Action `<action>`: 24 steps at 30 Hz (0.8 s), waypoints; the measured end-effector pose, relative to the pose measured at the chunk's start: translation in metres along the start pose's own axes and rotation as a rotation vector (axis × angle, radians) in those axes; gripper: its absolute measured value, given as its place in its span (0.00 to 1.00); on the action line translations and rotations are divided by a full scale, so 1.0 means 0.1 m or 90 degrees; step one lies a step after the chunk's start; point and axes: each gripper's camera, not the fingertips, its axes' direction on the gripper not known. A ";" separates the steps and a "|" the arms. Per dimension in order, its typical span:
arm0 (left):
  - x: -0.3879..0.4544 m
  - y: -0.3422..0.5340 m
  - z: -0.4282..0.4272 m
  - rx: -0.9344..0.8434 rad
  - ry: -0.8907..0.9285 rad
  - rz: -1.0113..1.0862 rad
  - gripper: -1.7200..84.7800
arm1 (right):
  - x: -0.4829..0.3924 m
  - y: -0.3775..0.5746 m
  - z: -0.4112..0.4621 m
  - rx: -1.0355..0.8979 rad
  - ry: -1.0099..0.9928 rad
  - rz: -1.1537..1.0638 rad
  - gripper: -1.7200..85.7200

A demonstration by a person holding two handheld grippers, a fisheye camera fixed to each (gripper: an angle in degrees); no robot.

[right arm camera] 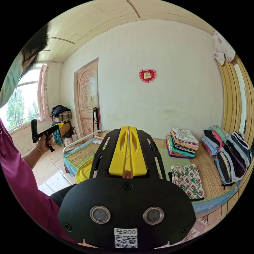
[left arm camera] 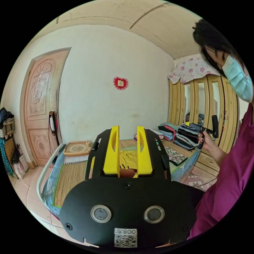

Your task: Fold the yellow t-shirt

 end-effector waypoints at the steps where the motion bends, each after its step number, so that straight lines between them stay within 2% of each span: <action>1: -0.12 0.16 0.05 -0.044 -0.005 -0.053 0.13 | 0.09 0.13 0.05 -0.028 -0.005 0.022 0.04; 4: -0.41 0.61 0.19 -0.142 0.034 -0.166 0.13 | 0.34 0.52 0.29 -0.110 -0.017 0.078 0.07; 7: -0.55 0.96 0.22 -0.180 0.078 -0.243 0.12 | 0.59 1.02 0.69 -0.212 -0.023 0.138 0.11; 11: -0.57 1.15 0.25 -0.221 0.081 -0.269 0.11 | 0.91 1.76 1.40 -0.369 -0.052 0.232 0.13; 16: -0.59 1.17 0.33 -0.250 0.095 -0.279 0.11 | 1.11 2.33 2.16 -0.509 -0.091 0.279 0.14; 24: -0.53 1.17 0.51 -0.280 0.101 -0.274 0.11 | 1.30 2.91 3.11 -0.679 -0.047 0.253 0.16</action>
